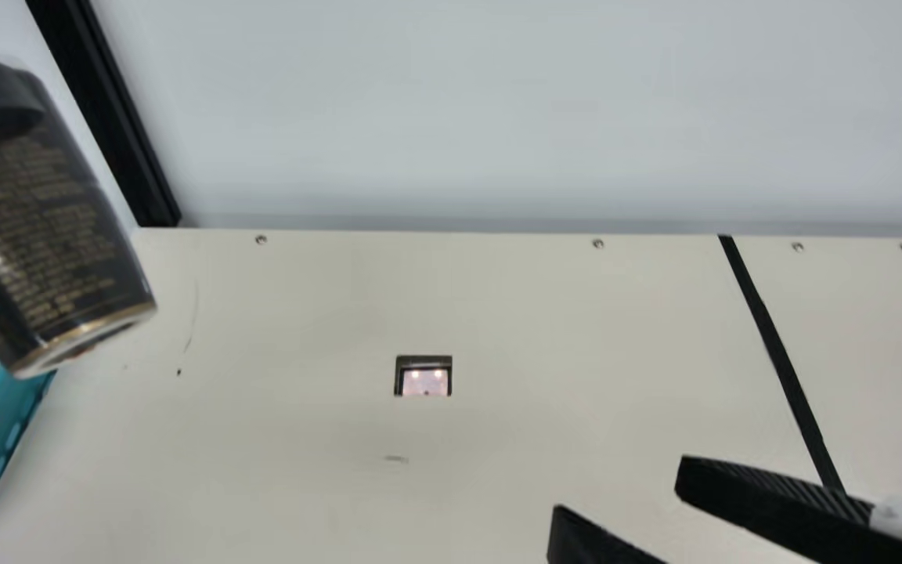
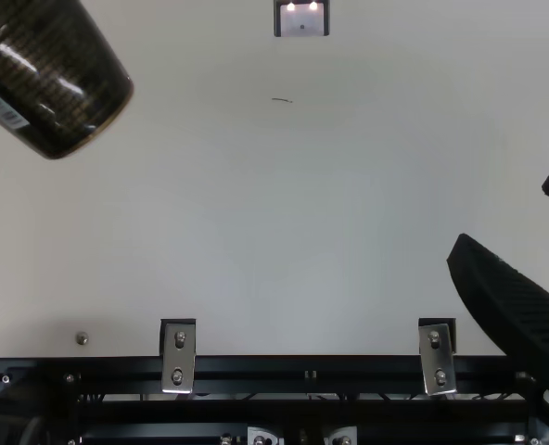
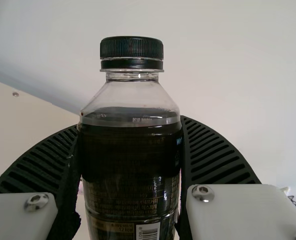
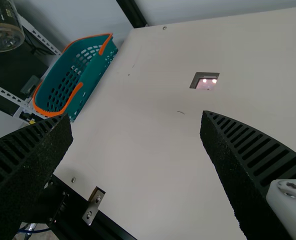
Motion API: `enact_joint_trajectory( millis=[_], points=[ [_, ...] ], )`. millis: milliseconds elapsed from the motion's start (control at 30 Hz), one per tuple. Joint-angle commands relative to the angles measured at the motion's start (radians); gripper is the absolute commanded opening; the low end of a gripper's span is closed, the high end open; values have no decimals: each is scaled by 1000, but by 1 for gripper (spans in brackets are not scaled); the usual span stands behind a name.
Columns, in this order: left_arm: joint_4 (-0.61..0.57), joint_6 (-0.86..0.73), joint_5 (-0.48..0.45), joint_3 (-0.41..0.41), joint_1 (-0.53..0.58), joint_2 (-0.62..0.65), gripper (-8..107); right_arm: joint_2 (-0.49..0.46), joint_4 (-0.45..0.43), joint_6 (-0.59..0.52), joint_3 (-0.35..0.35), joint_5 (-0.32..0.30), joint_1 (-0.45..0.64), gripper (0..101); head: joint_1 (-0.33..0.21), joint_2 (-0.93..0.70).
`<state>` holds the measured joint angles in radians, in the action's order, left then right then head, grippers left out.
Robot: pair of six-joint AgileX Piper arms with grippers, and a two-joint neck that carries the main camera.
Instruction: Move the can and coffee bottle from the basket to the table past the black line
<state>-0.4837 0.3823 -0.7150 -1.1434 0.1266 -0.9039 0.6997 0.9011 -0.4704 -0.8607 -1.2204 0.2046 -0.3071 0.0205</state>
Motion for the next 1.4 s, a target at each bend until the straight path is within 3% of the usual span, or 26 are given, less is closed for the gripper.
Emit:
enact_joint_trajectory(
  millis=[0, 100, 767, 1033, 1367],
  points=[
    [11, 29, 4, -3, 35, -3, 10, 0, 0, 0, 0, 0, 0, 101, -1, 13],
    [24, 38, 15, -6, 87, -3, 10, 0, 0, 0, 0, 0, 0, 101, -1, 13],
    [-10, 48, 29, 6, 94, -3, 10, 0, 0, 0, 0, 0, 0, 101, -1, 13],
    [52, 174, 88, -12, 199, -47, 10, 0, 0, 0, 0, 0, 0, 101, -1, 13],
    [229, 414, 183, -114, 421, -187, 10, 0, 0, 0, 0, 0, 0, 101, -1, 13]
  ],
)
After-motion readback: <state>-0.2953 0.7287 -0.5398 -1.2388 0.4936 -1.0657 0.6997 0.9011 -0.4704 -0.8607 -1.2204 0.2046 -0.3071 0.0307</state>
